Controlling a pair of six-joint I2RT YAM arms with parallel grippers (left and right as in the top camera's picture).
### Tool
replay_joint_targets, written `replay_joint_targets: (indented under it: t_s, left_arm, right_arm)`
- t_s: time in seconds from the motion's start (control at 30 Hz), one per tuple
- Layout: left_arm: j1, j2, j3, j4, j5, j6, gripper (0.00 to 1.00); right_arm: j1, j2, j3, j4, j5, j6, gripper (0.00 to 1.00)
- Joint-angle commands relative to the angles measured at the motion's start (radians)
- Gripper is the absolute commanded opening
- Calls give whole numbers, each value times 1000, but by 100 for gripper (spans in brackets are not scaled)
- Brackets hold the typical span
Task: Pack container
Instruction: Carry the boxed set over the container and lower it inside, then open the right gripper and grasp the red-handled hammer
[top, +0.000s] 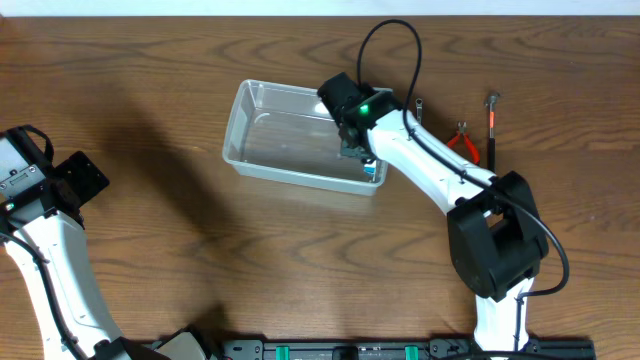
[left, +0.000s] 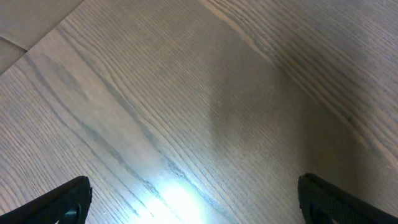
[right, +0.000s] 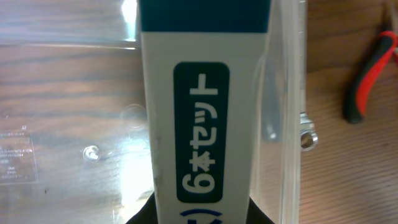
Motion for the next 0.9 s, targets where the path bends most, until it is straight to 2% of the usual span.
replay_joint_targets:
  t_s: [0.0, 0.17, 0.33, 0.47, 0.57, 0.77, 0.87]
  left_arm:
    - [5, 7, 14, -3, 2, 16, 98]
    - [5, 7, 14, -3, 2, 16, 98]
    - [5, 7, 14, -3, 2, 16, 98]
    - [5, 7, 14, -3, 2, 16, 98]
    - [5, 7, 14, -3, 2, 16, 98]
    - [5, 7, 14, -3, 2, 16, 98]
    - [5, 7, 14, -3, 2, 16, 98]
  right_arm:
    - [-34, -2, 2, -11, 8, 3, 3]
    - [-41, -2, 2, -30, -60, 45, 1]
    - [-40, -2, 2, -20, -56, 45, 7]
    - [-39, -2, 2, -22, -72, 45, 40]
    - [-39, -2, 2, -18, -70, 43, 50]
    - [-48, -9, 103, -36, -28, -53, 55]
    - [-56, -32, 190, -92, -14, -72, 64]
